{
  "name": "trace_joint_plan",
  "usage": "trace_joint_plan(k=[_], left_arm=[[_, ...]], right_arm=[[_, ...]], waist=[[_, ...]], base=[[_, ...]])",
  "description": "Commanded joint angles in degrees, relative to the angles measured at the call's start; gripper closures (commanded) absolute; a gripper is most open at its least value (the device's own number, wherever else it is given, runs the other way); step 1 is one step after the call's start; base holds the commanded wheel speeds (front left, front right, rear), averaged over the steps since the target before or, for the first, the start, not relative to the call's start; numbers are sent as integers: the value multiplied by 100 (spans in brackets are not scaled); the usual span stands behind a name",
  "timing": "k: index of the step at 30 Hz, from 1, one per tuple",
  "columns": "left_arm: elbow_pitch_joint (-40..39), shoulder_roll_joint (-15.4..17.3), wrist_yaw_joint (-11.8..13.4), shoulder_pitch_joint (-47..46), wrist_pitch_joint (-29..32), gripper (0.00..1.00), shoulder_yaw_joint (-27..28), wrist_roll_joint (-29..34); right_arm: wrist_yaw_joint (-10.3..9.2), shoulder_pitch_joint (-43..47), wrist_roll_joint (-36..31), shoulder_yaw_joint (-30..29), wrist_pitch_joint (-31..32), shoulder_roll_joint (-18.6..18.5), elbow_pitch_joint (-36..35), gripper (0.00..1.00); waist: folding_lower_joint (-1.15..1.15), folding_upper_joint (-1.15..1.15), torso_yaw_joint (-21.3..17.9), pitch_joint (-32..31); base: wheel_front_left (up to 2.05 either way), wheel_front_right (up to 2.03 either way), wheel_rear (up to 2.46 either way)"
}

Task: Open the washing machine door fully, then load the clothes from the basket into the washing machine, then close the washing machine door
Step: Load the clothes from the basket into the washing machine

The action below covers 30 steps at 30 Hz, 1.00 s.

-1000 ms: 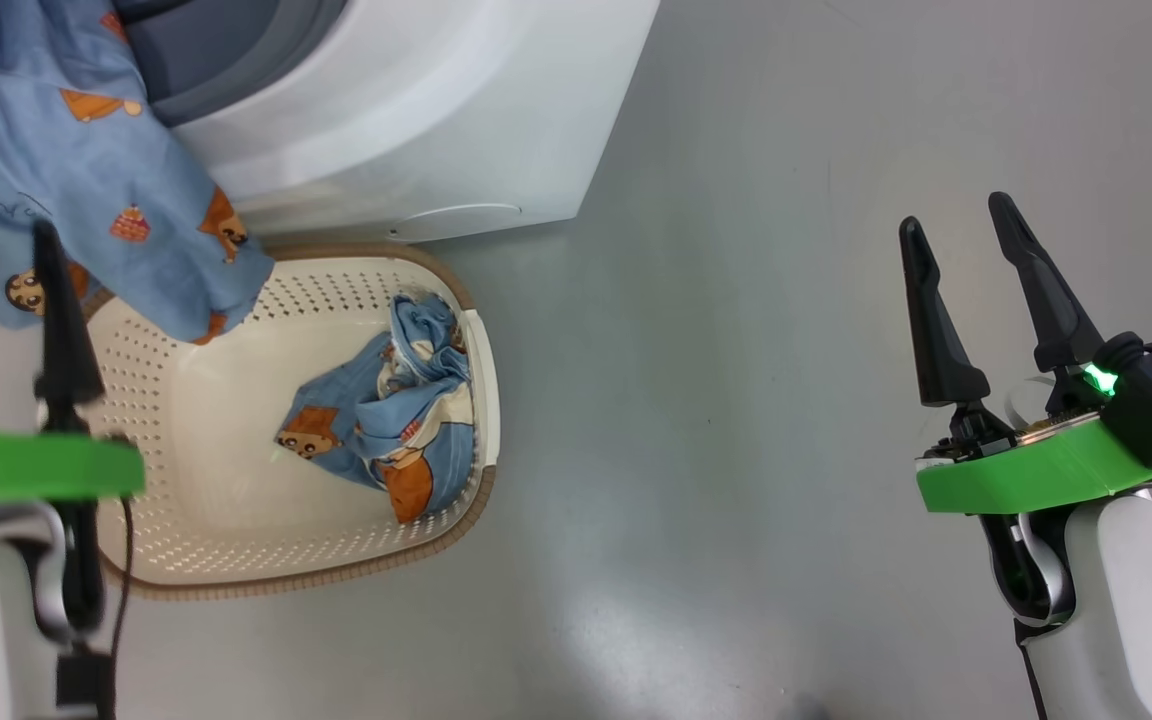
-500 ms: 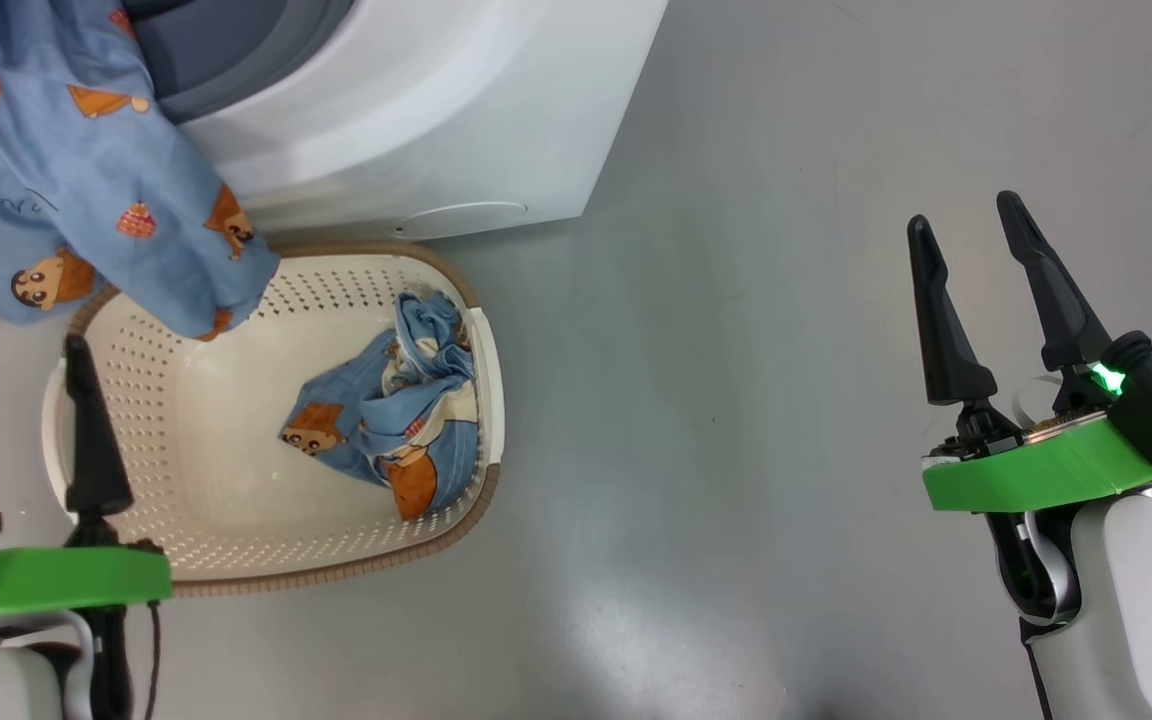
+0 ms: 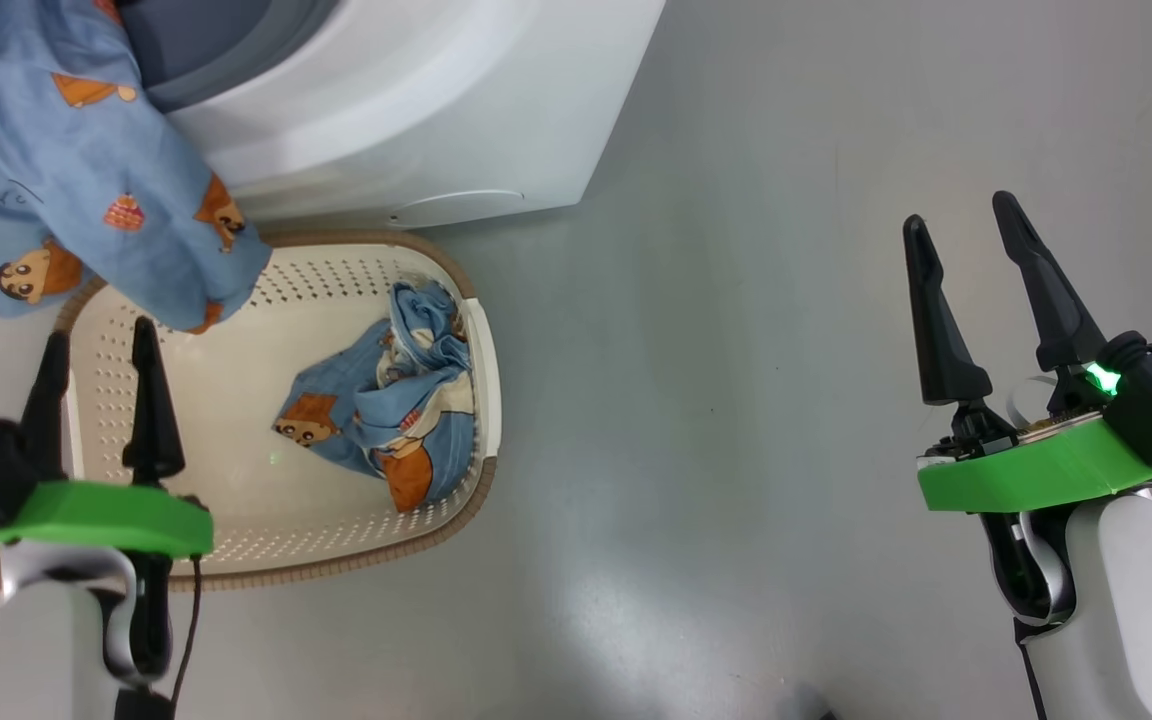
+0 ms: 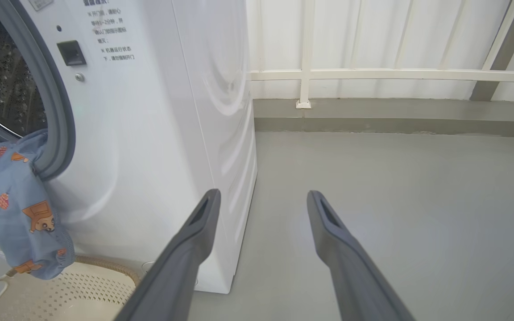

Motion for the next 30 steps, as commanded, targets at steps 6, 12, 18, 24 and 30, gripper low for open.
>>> trace_joint_plan(k=[6,12,18,24,30], left_arm=[[639,359,-13,-589,-32,0,-129,-196],[1342,512,-13,-1122,-32,0,-358,-454],[1947,642,-13,-1580,-32,0,-374,-612],[2456,798,-13,-2028,-32,0,-472,-787],[2821,936,-13,-2364,-32,0,-627,-941]], right_arm=[[8,40,-64,169,-27,26,-123,0],[8,5,-61,219,-27,34,-117,0],[8,-18,-56,253,-27,52,-131,0],[8,-54,-49,288,-27,71,-135,0],[8,-96,-46,319,-27,94,-145,0]], waist=[[0,0,-48,84],[0,0,-102,141],[0,0,-164,193],[0,0,-223,266],[0,0,-269,345]], base=[[0,0,0],[0,0,0],[0,0,0],[0,0,0],[0,0,0]])
